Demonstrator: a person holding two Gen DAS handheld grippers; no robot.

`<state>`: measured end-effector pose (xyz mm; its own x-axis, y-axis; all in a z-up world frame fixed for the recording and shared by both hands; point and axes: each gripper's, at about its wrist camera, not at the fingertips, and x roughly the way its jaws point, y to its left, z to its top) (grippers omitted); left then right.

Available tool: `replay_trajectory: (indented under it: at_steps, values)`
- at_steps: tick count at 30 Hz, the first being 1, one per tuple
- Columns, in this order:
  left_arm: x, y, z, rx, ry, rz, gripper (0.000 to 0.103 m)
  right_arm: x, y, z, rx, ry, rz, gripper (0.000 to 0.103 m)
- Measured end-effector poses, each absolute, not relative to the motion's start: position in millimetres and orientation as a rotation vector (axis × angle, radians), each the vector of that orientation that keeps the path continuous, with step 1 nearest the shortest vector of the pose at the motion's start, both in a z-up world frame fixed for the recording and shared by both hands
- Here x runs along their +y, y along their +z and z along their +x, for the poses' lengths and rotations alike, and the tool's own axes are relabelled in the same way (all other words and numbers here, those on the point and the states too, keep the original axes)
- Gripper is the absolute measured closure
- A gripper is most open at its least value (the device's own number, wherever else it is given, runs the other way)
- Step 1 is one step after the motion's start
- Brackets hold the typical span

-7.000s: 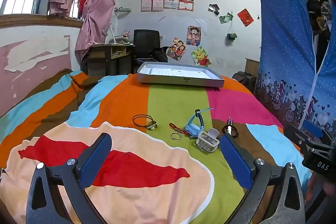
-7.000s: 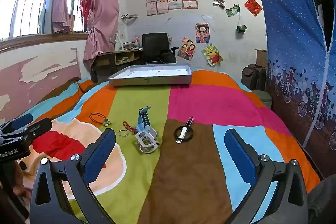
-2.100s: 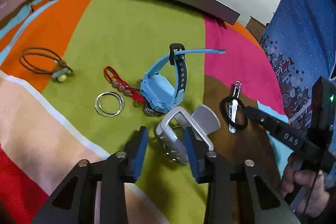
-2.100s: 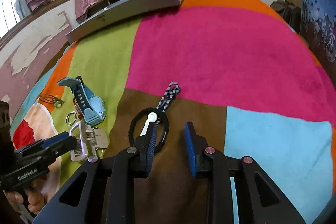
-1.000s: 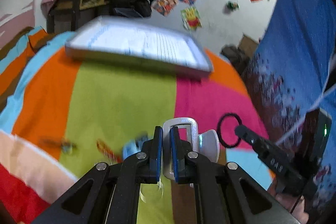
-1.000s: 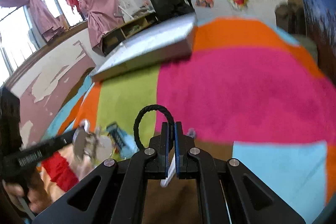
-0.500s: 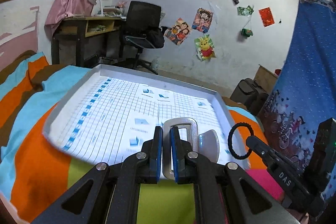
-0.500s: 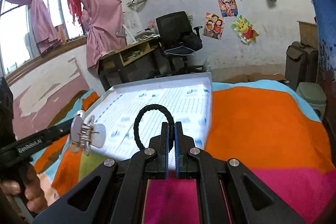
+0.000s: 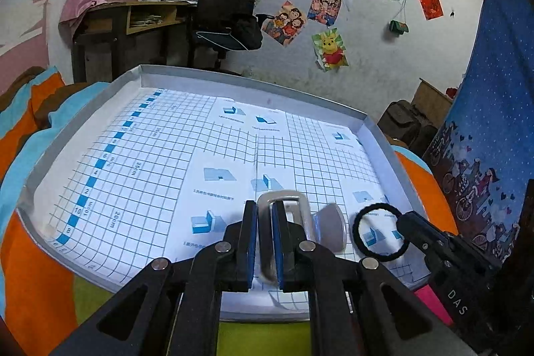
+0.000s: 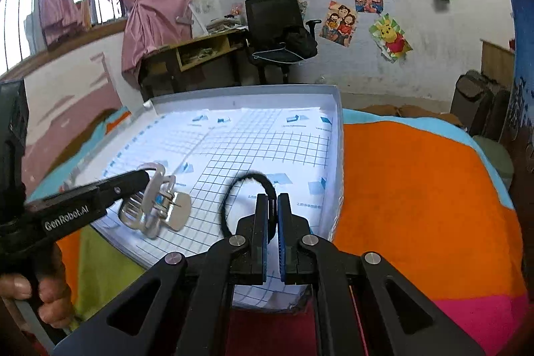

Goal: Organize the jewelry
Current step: 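Carry the claw clip and hair tie into the silver tray and open both tools, then move both open tools back over the remaining jewelry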

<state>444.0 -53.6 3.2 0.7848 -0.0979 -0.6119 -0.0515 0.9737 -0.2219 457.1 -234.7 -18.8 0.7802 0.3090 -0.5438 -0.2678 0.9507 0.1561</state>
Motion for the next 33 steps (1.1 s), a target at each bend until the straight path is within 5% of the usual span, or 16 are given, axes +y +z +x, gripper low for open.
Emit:
replay_trajectory:
  at_steps: [3, 7, 10, 14, 24, 33]
  values:
    - [-50, 7, 439, 0.655, -0.024, -0.235, 0.080, -236, -15, 450, 0.583, 0.300, 0.037, 0.091]
    - [-41, 17, 417, 0.595, 0.003, -0.276, 0.029, -244, -4, 434, 0.553, 0.289, 0.043, 0.072]
    - [-36, 28, 397, 0.528, 0.012, -0.294, 0.021, -249, 7, 419, 0.521, 0.283, 0.032, 0.068]
    - [-33, 42, 362, 0.473, 0.024, -0.290, 0.002, -258, 26, 389, 0.470, 0.271, 0.055, 0.043]
    - [-28, 81, 260, 0.351, 0.055, -0.212, 0.000, -280, 71, 290, 0.357, 0.289, 0.107, 0.007]
    - [-25, 90, 175, 0.304, 0.005, -0.168, 0.000, -284, 89, 186, 0.236, 0.248, 0.109, 0.002]
